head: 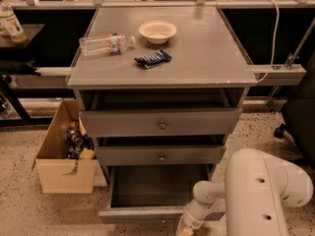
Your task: Close bottom drawer
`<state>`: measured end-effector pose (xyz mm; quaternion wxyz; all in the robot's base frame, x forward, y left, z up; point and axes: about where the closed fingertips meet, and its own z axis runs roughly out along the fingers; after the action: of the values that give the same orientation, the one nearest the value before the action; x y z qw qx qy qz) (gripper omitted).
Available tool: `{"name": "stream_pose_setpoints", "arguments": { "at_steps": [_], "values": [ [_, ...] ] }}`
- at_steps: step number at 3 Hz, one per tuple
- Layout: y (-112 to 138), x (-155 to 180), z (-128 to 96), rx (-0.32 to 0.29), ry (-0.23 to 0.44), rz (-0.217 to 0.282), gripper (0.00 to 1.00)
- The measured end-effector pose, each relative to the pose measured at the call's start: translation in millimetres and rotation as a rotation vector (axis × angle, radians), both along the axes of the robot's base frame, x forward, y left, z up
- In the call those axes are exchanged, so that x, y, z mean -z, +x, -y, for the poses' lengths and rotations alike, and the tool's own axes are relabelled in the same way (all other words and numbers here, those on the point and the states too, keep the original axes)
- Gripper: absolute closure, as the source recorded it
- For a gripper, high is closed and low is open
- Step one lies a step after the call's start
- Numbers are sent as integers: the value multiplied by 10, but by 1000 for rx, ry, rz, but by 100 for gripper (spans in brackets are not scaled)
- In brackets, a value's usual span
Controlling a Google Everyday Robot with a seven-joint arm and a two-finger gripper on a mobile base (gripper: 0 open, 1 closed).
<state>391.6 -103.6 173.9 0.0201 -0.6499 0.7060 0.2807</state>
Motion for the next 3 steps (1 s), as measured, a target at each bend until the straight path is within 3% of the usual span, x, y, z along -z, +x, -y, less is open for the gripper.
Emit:
{"name": "stream_pose_setpoints", "arguments": {
  "at_steps": [2, 3],
  "values": [
    [351, 127, 186, 31, -22, 23, 100],
    [396, 140, 198, 36, -22, 27, 79]
  ]
}}
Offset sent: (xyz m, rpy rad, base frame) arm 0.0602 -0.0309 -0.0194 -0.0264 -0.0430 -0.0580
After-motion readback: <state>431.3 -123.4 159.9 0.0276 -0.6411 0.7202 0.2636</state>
